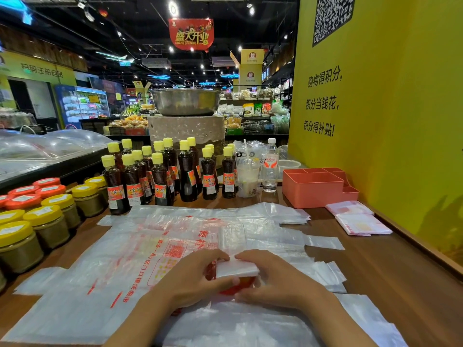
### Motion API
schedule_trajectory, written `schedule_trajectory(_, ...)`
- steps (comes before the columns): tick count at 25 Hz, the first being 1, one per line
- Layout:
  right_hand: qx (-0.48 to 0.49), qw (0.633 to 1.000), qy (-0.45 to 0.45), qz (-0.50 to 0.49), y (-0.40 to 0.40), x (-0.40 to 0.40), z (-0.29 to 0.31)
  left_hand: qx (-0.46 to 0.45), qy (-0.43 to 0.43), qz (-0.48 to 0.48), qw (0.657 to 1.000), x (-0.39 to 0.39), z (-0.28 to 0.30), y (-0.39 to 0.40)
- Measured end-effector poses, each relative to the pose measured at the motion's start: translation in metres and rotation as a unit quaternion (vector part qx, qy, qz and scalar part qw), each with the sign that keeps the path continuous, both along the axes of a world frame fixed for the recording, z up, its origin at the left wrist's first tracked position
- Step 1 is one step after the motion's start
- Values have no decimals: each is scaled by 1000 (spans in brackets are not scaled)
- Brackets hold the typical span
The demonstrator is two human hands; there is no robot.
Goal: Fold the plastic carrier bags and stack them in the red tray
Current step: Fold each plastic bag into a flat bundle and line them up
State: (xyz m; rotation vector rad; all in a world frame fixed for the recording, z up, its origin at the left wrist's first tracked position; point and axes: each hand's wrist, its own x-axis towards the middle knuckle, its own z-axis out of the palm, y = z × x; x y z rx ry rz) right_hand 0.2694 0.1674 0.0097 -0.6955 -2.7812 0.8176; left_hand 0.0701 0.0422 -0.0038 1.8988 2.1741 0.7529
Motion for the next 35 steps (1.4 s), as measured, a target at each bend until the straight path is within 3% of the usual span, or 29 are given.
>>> schedule_trajectory(3,84,996,19,-12,8,-5,-10,-6,12,-16,1000,0,-1,1)
schedule_trajectory(6,85,996,21,-34,13,-5,-14,-1,27,-29,999,-5,-6,4)
schedule_trajectory(10,-4,998,61,-29,15,-7,-14,46,27,-18,998,-10,-11,10)
schedule_trajectory(15,-132,978,155,-35,9,-10,-11,108,-76,-33,991,-17,-19,13)
schedule_trajectory(19,-208,941,259,-61,7,-12,-10,135,-148,-42,979,-6,-13,12)
schedule_trajectory(22,-200,932,290,-86,8,-14,-10,157,-212,-23,964,-1,-11,11)
schedule_trajectory(27,-155,954,242,-82,5,-19,-13,157,-120,42,979,-2,-14,17)
schedule_trajectory(30,-57,978,160,-122,11,-24,-22,120,-94,79,985,1,-16,19)
schedule_trajectory(35,74,988,98,-97,12,-24,-27,33,63,32,997,-1,-22,20)
